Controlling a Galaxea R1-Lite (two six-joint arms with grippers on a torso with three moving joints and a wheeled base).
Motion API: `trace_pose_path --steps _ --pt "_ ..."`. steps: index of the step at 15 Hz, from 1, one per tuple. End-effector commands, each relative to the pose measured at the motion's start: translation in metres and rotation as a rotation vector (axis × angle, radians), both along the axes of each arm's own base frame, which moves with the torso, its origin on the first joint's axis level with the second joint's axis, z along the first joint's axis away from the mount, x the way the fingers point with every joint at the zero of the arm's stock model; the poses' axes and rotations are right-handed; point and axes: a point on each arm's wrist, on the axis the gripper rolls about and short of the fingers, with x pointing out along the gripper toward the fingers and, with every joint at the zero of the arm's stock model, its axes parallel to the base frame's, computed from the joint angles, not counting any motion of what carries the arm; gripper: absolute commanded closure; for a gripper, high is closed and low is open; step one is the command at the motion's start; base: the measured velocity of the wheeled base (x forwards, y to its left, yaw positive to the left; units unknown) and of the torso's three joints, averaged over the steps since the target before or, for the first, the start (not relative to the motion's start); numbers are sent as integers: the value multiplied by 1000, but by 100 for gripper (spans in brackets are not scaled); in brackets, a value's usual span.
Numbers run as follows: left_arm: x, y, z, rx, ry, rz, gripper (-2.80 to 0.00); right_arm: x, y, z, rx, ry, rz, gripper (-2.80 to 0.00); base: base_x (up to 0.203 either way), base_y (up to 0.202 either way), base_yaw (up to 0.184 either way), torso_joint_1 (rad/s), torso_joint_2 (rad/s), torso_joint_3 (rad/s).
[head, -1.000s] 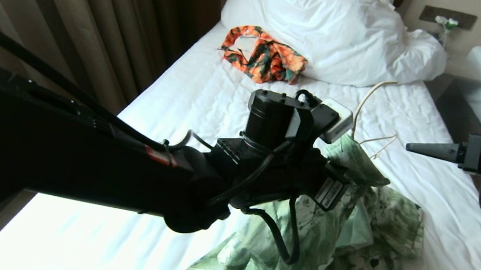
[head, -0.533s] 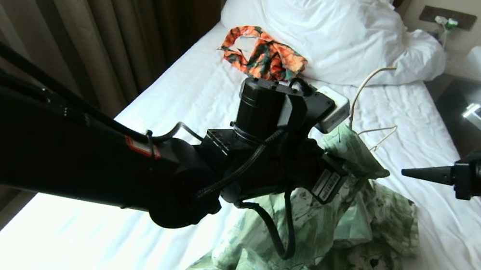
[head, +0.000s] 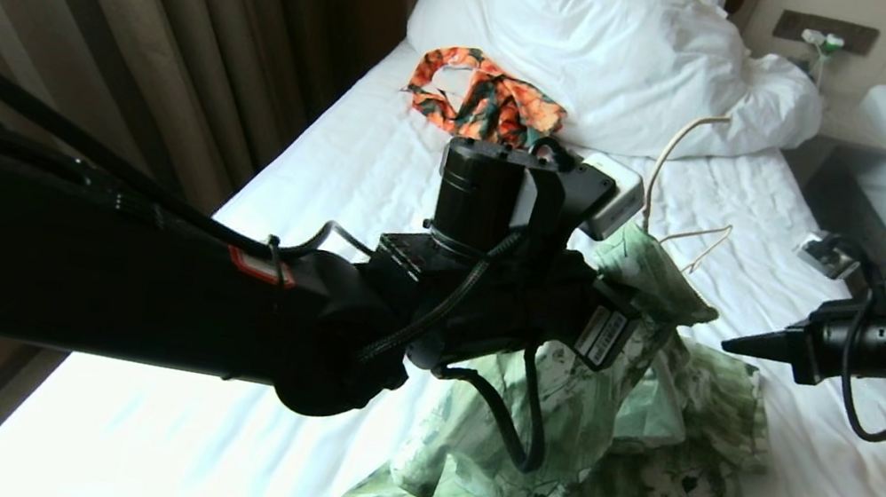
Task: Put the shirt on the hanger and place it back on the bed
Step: Hook the other side of the shirt onto the hanger
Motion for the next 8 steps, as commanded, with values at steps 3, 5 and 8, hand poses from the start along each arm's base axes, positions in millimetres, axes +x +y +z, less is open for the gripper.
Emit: trace_pose_path --steps 3,5,8 --pt "0 -1 -1 0 -1 -2 0 21 3 -24 36 3 43 -280 0 0 0 0 0 0" --pt "-1 -2 -1 1 0 -4 0 30 4 -35 80 -6 73 -280 0 0 0 0 0 0" --pt "-1 -2 0 0 -3 -5 0 36 7 -47 125 8 123 -280 0 0 0 0 0 0"
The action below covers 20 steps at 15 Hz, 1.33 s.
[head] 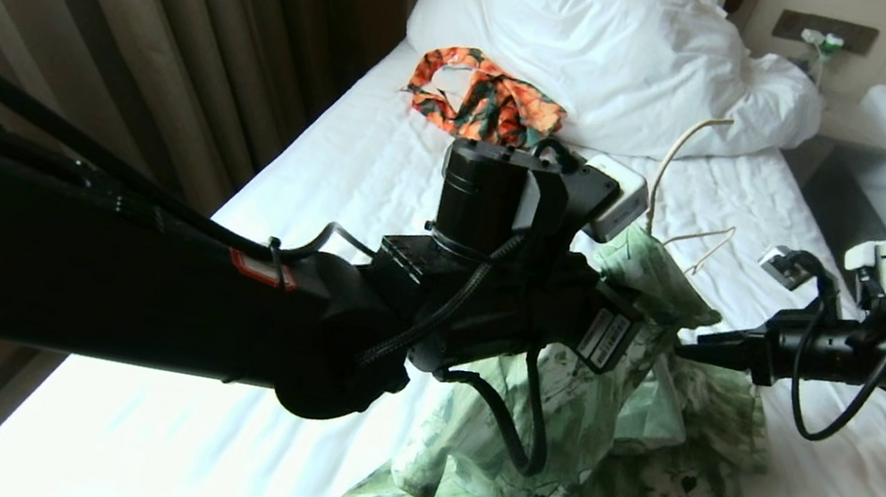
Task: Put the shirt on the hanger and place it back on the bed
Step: Hook the other side of the shirt onto the hanger
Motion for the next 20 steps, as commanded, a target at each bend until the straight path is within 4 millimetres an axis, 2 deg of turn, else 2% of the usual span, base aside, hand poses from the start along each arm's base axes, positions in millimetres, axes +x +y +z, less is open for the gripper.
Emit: trace_pose_path --steps 1,6,11,16,17,20 --pt "1 -1 0 -1 -4 0 0 5 3 -13 10 33 20 -280 0 0 0 0 0 0" --pt "1 0 3 9 6 2 0 14 6 -26 33 33 38 -280 0 0 0 0 0 0" --pt "0 0 3 9 5 0 0 17 13 -28 123 72 71 -280 0 0 0 0 0 0" --pt "0 -1 1 11 7 -3 0 17 13 -28 126 72 75 -280 0 0 0 0 0 0" --pt "0 0 1 13 9 0 0 17 13 -28 133 76 74 0 0 0 0 0 0 0" --pt "0 0 2 12 8 0 0 19 14 -25 184 84 73 0 0 0 0 0 0 0"
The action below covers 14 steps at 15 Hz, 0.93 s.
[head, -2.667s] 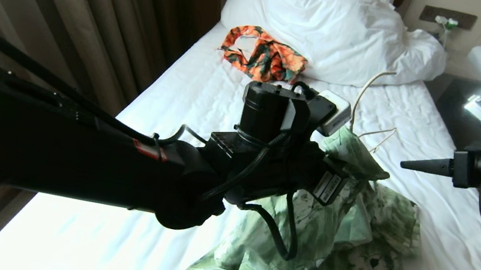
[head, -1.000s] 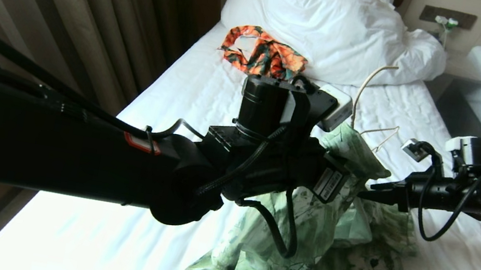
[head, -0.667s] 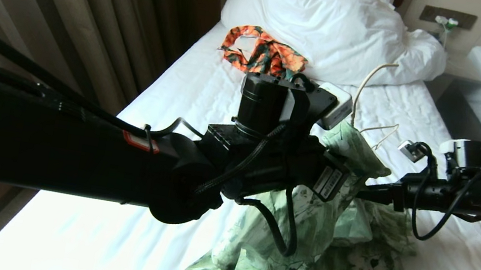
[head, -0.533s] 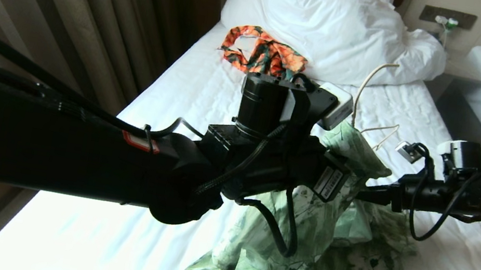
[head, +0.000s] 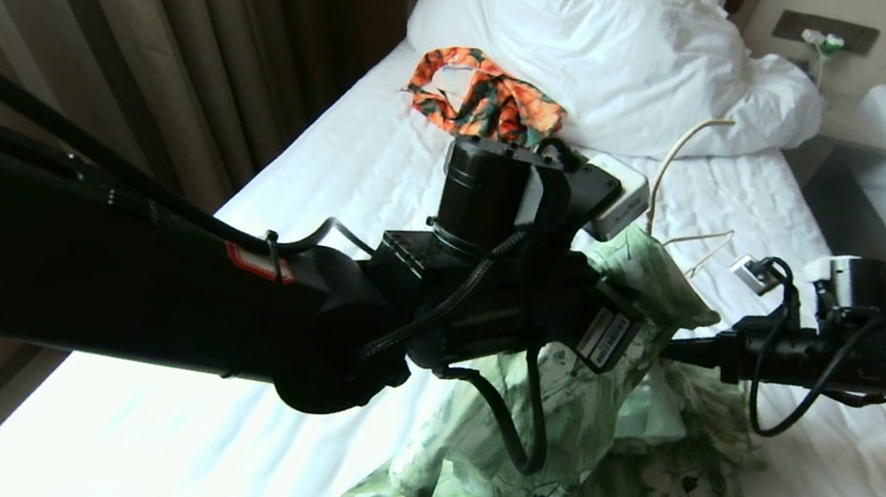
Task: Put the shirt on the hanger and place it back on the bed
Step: Hook the other side of the shirt onto the hanger
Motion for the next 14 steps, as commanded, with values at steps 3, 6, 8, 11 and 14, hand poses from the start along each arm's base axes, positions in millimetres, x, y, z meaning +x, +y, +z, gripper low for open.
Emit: trace_pose_path --steps 3,6,8,11,14 --pt "0 1 -1 2 0 2 0 0 -1 1 6 0 0 0 0 0 0 0 0 0" --pt "1 1 -3 6 4 3 0 -1 -2 2 7 -3 -2 0 0 0 0 0 0 0" --pt "1 2 -3 6 5 5 0 -2 -4 7 9 -15 -8 0 0 0 0 0 0 0" --pt "1 2 -6 13 9 6 0 -4 -6 15 68 14 -5 0 0 0 0 0 0 0" --pt "5 -3 -18 38 28 6 0 -4 -5 16 101 21 21 0 0 0 0 0 0 0"
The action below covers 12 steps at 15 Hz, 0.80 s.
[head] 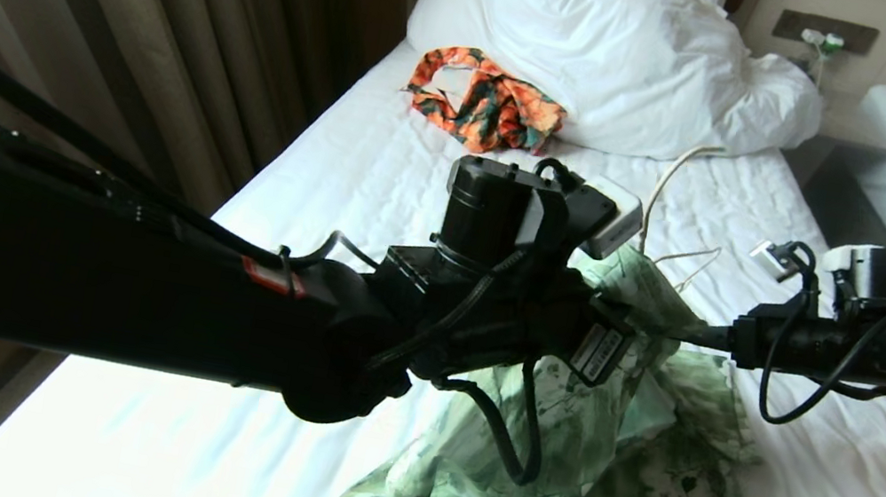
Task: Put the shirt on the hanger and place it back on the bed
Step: Hook the other side of the shirt onto the hanger
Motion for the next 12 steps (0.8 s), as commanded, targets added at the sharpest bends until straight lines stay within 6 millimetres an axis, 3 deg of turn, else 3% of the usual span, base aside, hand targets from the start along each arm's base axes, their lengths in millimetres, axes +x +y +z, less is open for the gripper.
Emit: trace_pose_path --steps 1,6,7,12 --pt "-1 1 5 -12 -10 -1 0 1 2 -2 3 6 8 0 0 0 0 0 0 0" --pt "-3 1 9 -18 -17 -4 0 9 9 -26 -22 26 37 0 0 0 0 0 0 0" --pt "-3 1 9 -19 -18 -4 0 10 10 -29 -24 28 46 -280 0 0 0 0 0 0" --pt "-4 1 9 -19 -17 -6 0 8 20 -26 -2 57 59 -280 0 0 0 0 0 0"
